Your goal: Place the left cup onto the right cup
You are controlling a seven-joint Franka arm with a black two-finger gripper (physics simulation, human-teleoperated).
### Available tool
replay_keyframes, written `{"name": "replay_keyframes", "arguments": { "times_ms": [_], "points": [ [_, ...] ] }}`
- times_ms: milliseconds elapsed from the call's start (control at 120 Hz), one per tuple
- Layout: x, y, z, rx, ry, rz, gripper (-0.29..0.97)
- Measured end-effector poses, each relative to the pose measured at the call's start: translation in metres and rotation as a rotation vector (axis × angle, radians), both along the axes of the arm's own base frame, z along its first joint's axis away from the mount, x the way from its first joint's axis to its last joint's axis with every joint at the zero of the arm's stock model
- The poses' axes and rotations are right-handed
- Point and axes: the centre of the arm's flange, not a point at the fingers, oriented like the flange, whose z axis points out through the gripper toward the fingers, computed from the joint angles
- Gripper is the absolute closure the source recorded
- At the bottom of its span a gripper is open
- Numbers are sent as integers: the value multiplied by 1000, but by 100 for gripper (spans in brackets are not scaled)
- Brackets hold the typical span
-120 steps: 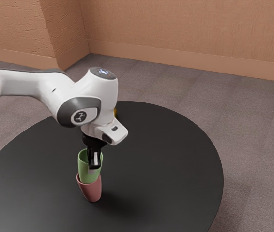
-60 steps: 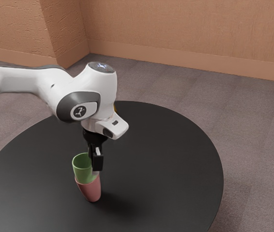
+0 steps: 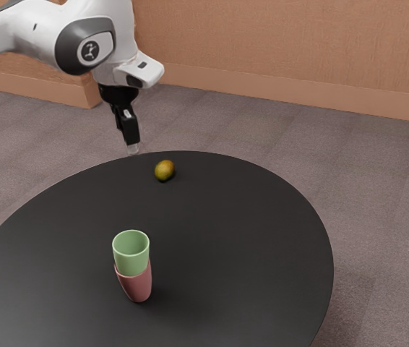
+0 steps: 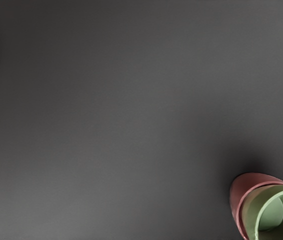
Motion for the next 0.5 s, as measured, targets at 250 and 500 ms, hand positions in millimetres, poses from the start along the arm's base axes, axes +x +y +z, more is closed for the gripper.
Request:
{"name": "replay_keyframes", "arguments": {
  "times_ms": [250,500],
  "points": [
    [-4,97,37,1,28,96,0],
    [-23,187,35,-5,71,204,0]
  ]
}}
